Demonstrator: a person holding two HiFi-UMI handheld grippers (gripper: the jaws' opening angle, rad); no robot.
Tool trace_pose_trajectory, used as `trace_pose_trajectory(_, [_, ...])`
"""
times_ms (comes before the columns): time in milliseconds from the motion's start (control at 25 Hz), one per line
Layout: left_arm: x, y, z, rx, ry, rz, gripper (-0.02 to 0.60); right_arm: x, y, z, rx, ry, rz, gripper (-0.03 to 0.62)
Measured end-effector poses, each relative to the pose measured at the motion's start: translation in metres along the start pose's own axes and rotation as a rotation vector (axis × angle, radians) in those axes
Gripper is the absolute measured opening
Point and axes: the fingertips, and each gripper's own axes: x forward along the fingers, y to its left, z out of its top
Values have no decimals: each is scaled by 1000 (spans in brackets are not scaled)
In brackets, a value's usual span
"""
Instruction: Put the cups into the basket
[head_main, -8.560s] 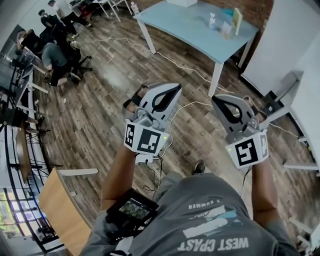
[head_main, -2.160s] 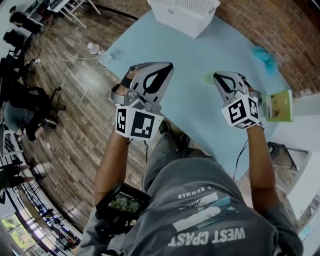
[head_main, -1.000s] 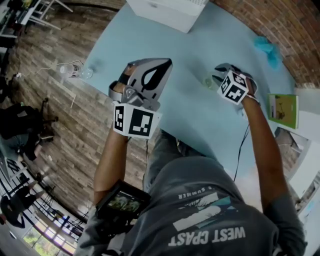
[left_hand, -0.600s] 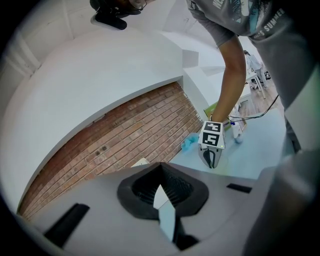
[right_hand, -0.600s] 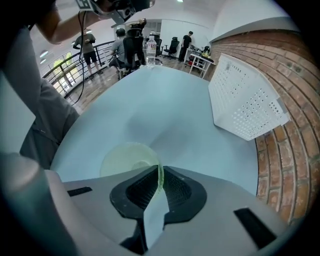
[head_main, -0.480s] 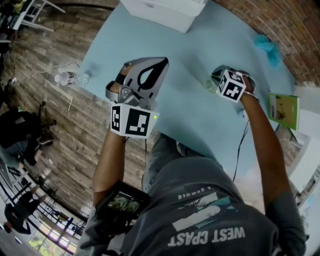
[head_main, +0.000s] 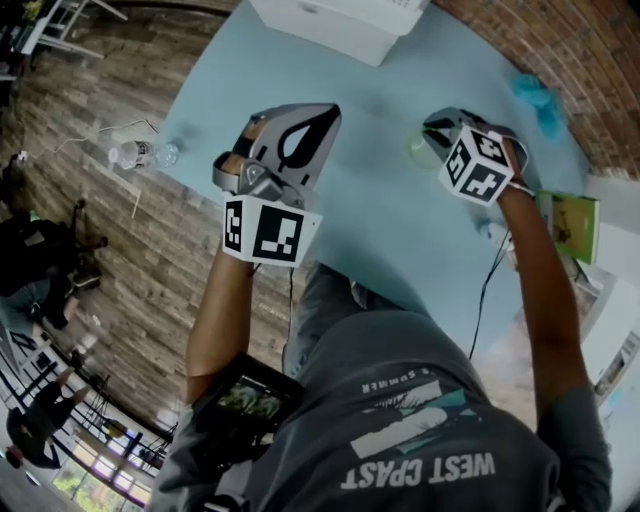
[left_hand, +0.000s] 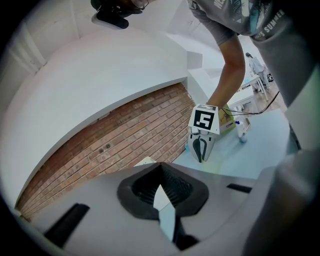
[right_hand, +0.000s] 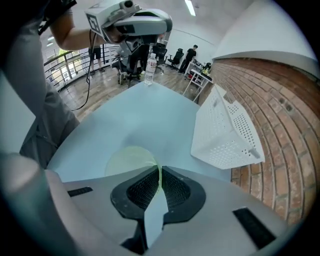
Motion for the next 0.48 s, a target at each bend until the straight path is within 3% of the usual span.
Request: trace_pose_trajectory(480, [-2,22,-14,-20,-12,37,1,-71,-86,77,-75,-108,-187,31])
